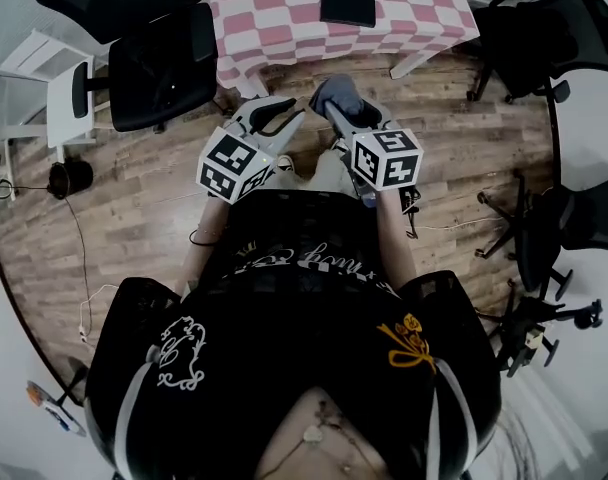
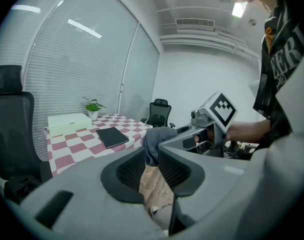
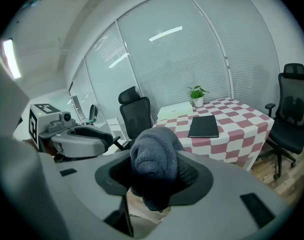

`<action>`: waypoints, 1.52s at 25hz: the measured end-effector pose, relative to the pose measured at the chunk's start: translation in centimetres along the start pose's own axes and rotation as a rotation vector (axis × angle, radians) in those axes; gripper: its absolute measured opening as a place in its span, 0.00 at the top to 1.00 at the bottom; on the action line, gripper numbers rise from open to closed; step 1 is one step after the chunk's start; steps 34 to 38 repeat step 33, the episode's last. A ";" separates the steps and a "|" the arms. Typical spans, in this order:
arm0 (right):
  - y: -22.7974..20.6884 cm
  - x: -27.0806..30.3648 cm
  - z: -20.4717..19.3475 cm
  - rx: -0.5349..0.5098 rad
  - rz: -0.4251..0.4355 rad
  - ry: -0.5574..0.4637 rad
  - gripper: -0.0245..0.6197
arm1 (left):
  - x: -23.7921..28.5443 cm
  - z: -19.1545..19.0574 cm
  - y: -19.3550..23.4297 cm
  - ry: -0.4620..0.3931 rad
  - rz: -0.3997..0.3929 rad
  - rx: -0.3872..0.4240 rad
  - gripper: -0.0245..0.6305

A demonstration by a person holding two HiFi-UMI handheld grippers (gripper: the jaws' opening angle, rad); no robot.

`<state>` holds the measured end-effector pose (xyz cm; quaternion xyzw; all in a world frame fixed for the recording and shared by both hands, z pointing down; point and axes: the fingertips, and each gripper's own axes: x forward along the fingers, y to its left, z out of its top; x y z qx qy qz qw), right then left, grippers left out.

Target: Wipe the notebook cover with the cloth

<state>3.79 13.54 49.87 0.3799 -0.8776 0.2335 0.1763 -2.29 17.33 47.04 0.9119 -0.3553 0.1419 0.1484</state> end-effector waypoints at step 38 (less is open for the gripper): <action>-5.1 -12.1 -6.2 -0.016 0.079 0.049 0.70 | 4.9 -0.4 -13.8 -0.002 0.082 -0.013 0.84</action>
